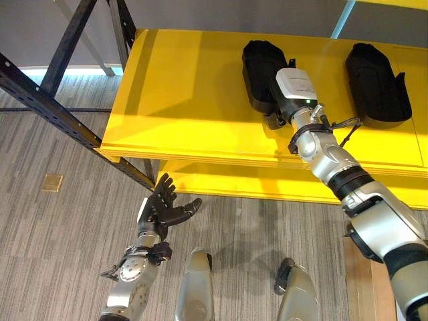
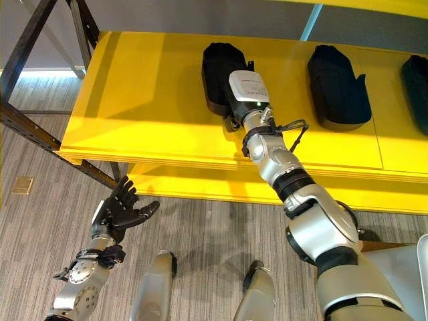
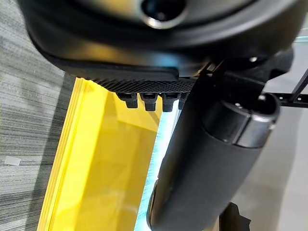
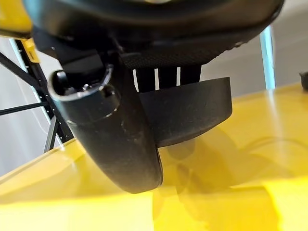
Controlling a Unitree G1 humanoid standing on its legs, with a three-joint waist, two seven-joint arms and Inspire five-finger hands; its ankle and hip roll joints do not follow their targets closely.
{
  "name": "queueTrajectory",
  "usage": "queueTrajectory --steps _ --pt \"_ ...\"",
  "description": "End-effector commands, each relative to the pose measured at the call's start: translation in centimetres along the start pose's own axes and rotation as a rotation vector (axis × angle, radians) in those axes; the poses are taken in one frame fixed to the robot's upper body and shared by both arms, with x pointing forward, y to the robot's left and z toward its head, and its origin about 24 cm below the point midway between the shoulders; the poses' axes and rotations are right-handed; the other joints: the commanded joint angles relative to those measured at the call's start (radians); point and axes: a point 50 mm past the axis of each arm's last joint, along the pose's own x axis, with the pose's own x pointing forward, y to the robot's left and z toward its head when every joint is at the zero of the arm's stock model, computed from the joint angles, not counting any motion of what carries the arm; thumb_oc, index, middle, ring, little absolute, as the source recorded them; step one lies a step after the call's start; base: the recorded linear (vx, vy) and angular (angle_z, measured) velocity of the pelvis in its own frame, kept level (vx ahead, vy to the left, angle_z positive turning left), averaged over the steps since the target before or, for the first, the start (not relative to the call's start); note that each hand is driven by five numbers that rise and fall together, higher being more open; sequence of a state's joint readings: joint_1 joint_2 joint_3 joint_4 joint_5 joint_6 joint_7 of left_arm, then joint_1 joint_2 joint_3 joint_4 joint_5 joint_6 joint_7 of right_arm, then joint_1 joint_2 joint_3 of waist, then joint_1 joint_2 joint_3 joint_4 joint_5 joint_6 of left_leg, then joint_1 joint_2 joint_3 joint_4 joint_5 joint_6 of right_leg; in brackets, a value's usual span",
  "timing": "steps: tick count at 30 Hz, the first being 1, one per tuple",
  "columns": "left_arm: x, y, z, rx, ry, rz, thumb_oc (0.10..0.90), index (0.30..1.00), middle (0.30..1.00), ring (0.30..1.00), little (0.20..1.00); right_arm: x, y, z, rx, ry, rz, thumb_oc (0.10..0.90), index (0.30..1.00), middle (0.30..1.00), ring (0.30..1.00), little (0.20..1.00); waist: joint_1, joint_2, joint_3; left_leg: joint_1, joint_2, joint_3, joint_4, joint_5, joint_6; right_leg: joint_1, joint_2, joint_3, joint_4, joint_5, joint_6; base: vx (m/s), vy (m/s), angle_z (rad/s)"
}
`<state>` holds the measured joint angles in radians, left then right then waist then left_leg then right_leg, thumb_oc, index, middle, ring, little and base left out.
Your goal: Move parts from the plastic box to the shelf.
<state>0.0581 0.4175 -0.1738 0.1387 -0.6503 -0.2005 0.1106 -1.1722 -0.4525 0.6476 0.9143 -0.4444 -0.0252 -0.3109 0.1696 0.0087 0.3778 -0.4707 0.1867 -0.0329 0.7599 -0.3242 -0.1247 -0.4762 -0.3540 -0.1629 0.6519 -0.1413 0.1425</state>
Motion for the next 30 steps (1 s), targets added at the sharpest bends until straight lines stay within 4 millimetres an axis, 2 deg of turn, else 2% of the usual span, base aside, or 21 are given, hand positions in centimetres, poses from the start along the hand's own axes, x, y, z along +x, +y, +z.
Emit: queueTrajectory --steps 1,8,9,10,11,21,30 --pt "0.3 -0.9 4.3 0.024 -0.214 -0.088 0.9 1.0 1.0 1.0 1.0 2.2 -6.1 2.2 0.073 -0.07 -0.209 0.4 0.3 0.3 0.3 0.3 0.02 0.005 -0.049 -0.021 -0.001 -0.068 -0.066 0.087 0.02 0.086 -0.005 0.01 0.06 -0.074 -0.021 0.0 0.0 0.0" --pt "0.4 -1.0 4.2 0.023 -0.209 -0.09 0.9 1.0 1.0 1.0 1.0 2.1 -5.8 2.1 0.095 -0.057 -0.206 0.4 0.3 0.3 0.3 0.3 0.024 0.013 -0.039 -0.034 -0.008 -0.072 -0.063 0.09 0.024 0.081 -0.009 0.005 0.062 -0.075 -0.022 0.01 -0.004 0.06" --pt "0.4 -1.1 4.2 0.022 -0.21 -0.091 0.9 1.0 1.0 1.0 1.0 2.1 -5.6 2.0 0.106 -0.05 -0.199 0.439 0.355 0.355 0.355 0.355 0.024 0.014 -0.038 -0.034 -0.009 -0.072 -0.064 0.09 0.025 0.081 -0.01 0.005 0.062 -0.076 -0.022 0.0 0.0 0.0" --pt "0.4 -1.1 4.2 0.022 -0.21 -0.091 0.9 1.0 1.0 1.0 1.0 2.1 -5.6 2.0 0.106 -0.05 -0.199 0.573 0.542 0.542 0.542 0.542 0.024 0.014 -0.038 -0.034 -0.009 -0.072 -0.064 0.09 0.025 0.081 -0.01 0.005 0.062 -0.076 -0.022 0.0 0.0 0.0" --pt "0.4 -1.1 4.2 0.025 -0.21 -0.093 0.9 1.0 1.0 1.0 1.0 2.1 -5.3 2.0 0.112 -0.045 -0.189 0.9 1.0 1.0 1.0 1.0 0.024 0.014 -0.035 -0.035 -0.009 -0.07 -0.061 0.087 0.025 0.081 -0.01 0.005 0.062 -0.075 -0.022 0.0 0.0 0.0" --pt "0.4 -1.0 4.3 0.029 -0.213 -0.088 0.9 1.0 1.0 1.0 1.0 2.0 -4.9 2.4 0.106 -0.068 -0.146 0.9 1.0 1.0 1.0 1.0 0.017 0.014 -0.027 -0.04 -0.007 -0.069 -0.056 0.084 0.025 0.071 -0.009 0.008 0.071 -0.079 -0.025 0.0 0.0 0.0" --pt "0.2 -0.6 4.1 0.035 -0.2 -0.07 0.9 1.0 1.0 1.0 1.0 1.2 -4.8 1.7 0.074 -0.106 -0.104 0.9 1.0 1.0 1.0 1.0 0.001 0.007 -0.02 -0.032 0.002 -0.064 -0.066 0.085 0.02 0.067 -0.005 0.014 0.072 -0.081 -0.026 0.0 0.0 0.0"
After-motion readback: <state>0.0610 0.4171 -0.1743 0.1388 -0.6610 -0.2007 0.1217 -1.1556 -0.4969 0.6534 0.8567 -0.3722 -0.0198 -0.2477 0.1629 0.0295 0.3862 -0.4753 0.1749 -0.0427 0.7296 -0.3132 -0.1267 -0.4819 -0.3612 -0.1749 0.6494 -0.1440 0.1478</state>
